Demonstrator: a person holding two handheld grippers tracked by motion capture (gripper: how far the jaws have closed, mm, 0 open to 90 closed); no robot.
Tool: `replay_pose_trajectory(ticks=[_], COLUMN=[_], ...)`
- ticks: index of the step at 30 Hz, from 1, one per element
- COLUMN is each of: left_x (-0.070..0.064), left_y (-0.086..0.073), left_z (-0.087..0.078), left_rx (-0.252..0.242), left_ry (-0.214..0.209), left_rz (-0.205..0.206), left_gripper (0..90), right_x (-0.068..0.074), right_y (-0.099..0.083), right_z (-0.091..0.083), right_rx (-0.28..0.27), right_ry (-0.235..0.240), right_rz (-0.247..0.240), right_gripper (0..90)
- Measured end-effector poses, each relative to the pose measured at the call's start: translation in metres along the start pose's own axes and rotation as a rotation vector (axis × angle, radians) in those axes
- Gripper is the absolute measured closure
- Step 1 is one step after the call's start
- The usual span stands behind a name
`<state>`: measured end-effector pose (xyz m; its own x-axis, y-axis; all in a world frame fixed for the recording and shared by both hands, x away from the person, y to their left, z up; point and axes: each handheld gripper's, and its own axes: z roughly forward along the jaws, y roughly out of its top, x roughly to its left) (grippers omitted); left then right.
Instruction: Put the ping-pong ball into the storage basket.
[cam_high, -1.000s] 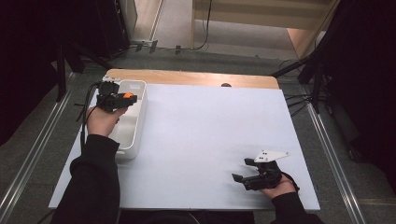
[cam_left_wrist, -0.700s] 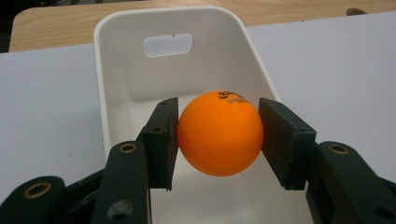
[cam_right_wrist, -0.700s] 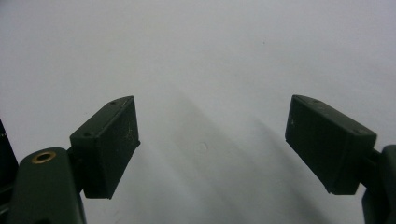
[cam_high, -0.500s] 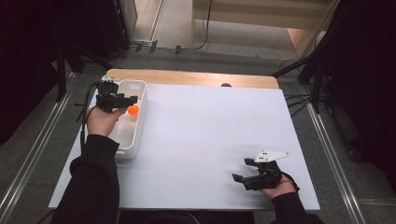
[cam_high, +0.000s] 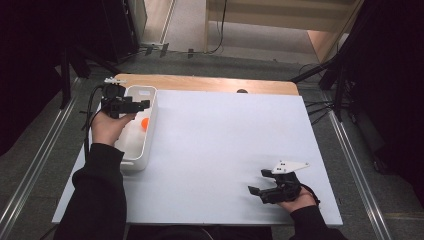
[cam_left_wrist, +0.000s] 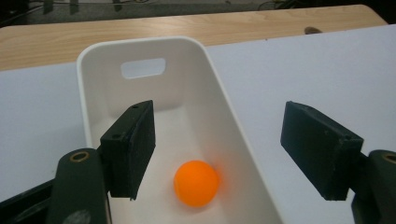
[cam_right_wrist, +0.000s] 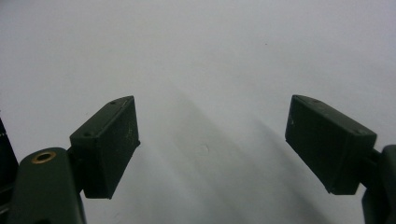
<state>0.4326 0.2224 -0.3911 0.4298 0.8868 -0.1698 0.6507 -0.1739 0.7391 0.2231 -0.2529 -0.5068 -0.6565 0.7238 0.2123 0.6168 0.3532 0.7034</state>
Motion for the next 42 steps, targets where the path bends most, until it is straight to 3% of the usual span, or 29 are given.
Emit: replay_pose_trajectory(ticks=[6,13,25,42], left_x=[-0.007,-0.023,-0.044,-0.067], left_y=[0.003,0.006,0.011,0.01], left_z=[-0.002,-0.005,-0.009,-0.003], left_rx=[-0.002,0.006,0.013,0.024], left_ry=[-0.052,-0.06,-0.149,-0.219], left_rz=[0.004,0.067,0.108,0.176], left_gripper=[27.0,27.0,27.0,27.0], right_x=[-0.001,0.0,0.001,0.001], right_y=[0.0,0.0,0.0,0.0], right_z=[-0.001,-0.001,-0.001,-0.001], right_rx=[0.001,-0.001,0.0,0.001], right_ry=[-0.002,0.0,0.0,-0.002], right_rz=[0.009,-0.004,0.003,0.003], right_gripper=[15.9,15.9,16.0,16.0])
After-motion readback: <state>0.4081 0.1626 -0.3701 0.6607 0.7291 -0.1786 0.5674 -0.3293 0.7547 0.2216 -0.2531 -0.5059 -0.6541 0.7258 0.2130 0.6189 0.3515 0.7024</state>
